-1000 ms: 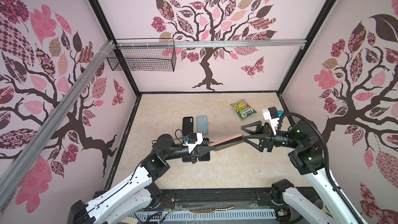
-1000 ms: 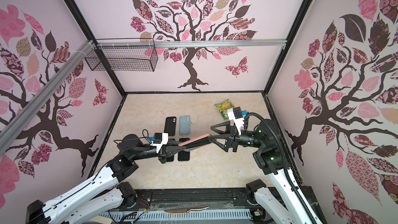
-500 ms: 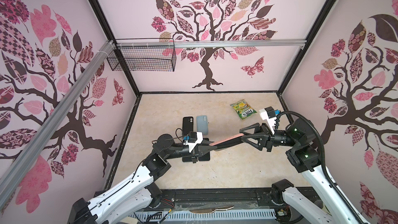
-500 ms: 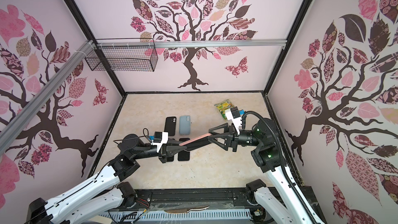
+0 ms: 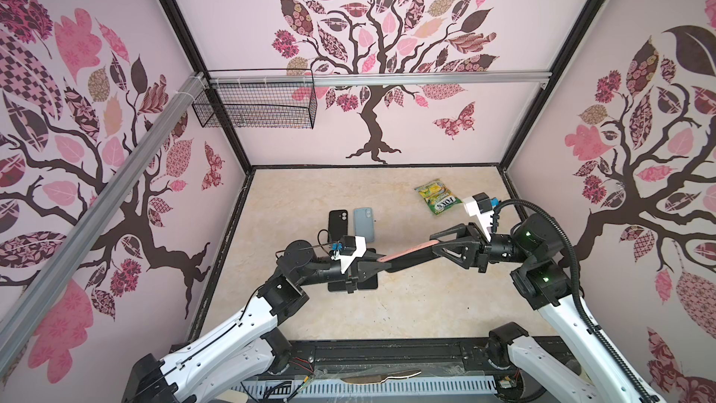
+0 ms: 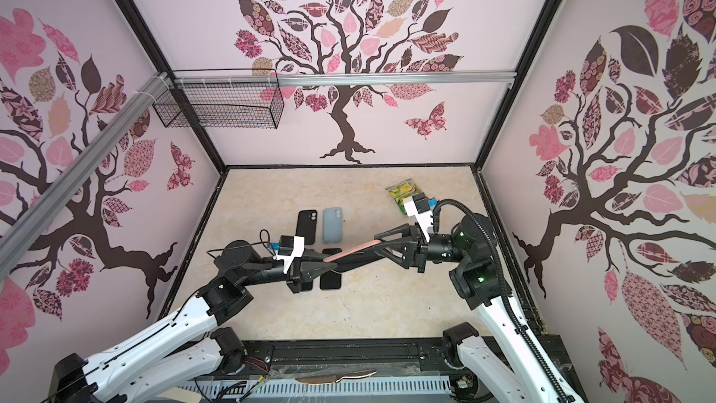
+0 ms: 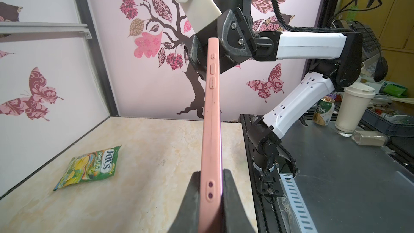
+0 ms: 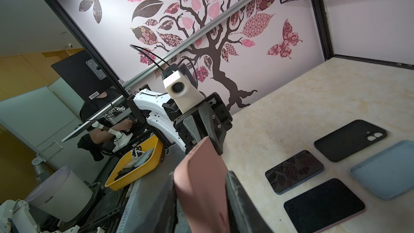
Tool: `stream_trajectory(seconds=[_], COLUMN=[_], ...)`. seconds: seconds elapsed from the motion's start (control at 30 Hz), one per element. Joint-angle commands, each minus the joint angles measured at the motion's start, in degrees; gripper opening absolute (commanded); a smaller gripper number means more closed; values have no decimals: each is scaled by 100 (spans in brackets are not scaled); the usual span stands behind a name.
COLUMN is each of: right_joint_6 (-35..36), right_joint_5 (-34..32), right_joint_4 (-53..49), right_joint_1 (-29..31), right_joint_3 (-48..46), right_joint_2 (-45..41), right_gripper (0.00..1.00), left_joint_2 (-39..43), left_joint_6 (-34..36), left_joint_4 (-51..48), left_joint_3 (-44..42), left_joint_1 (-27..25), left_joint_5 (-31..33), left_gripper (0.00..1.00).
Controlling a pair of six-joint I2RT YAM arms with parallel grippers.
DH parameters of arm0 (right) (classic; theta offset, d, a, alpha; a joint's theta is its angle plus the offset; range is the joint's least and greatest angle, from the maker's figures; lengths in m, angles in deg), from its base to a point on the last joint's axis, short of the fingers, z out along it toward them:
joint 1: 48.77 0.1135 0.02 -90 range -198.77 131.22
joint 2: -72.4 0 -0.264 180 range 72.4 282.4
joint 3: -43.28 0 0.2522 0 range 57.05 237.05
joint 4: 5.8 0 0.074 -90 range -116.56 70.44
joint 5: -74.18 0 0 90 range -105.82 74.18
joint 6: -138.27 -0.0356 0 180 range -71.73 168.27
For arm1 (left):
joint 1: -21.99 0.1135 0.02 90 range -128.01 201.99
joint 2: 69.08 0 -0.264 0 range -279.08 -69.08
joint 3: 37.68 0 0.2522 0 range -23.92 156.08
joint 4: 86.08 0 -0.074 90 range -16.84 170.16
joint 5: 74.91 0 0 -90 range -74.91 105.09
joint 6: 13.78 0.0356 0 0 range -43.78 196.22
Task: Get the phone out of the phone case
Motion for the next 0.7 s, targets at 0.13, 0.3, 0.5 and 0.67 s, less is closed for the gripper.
stream_trajectory(seconds=[0.13,0.3,0.5,0.67], right_joint_6=[-35,-318,-747,-1137], right_joint_5=[37,36,46,91], right_joint_4=[-242,-243,-247,-196], right_joint_1=[31,31,31,28], right_joint_3=[69,61,2,-90], right_joint_2=[107,223,401,540], right_gripper=[25,17,12,11], left_joint_2=[-18,30,16,-3], left_joint_6=[63,297,496,958], left_joint_4=[640,625,620,229], left_joint_3=[294,303,384,566], left_joint_1=[7,2,7,6], left_joint_5=[33,210,371,634], left_gripper=[0,0,0,0])
